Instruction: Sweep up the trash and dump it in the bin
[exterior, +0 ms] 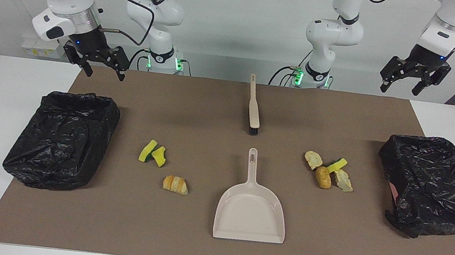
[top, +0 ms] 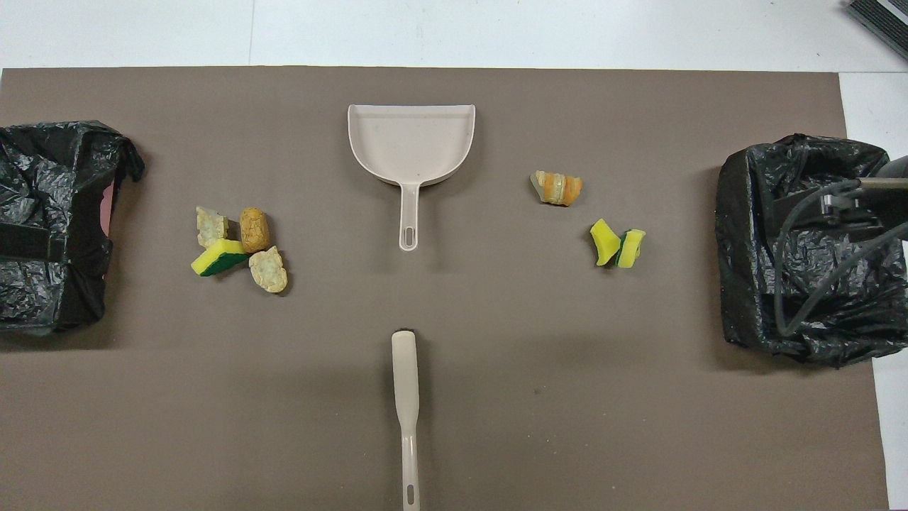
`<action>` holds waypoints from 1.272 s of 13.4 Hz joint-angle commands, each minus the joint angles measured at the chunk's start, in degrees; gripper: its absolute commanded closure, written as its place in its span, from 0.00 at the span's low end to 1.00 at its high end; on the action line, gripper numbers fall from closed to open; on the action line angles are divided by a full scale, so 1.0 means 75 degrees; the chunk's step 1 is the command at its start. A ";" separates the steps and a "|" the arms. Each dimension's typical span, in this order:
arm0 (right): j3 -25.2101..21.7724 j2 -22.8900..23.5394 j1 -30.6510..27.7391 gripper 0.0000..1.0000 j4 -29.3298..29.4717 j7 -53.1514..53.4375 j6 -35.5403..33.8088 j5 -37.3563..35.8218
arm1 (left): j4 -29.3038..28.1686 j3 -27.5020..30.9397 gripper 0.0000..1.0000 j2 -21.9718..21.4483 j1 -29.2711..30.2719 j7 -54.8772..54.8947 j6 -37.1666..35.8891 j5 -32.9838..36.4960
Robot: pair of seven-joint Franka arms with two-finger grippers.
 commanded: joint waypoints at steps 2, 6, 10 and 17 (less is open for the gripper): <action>0.0017 -0.0098 -0.0049 0.00 -0.0135 0.0066 0.0152 0.0126 | -0.0001 0.0000 0.00 -0.0073 0.0023 -0.0038 -0.0107 -0.0009; 0.0017 -0.0098 -0.0049 0.00 -0.0135 0.0066 0.0152 0.0126 | -0.0001 0.0000 0.00 -0.0073 0.0023 -0.0038 -0.0107 -0.0009; 0.0017 -0.0098 -0.0061 0.00 -0.0135 0.0066 0.0152 0.0126 | -0.0001 0.0000 0.00 -0.0073 0.0023 -0.0038 -0.0096 -0.0009; -0.0100 -0.0168 -0.0120 0.00 -0.0182 0.0054 -0.0457 -0.0073 | -0.0001 0.0000 0.00 -0.0073 0.0023 -0.0038 -0.0107 -0.0009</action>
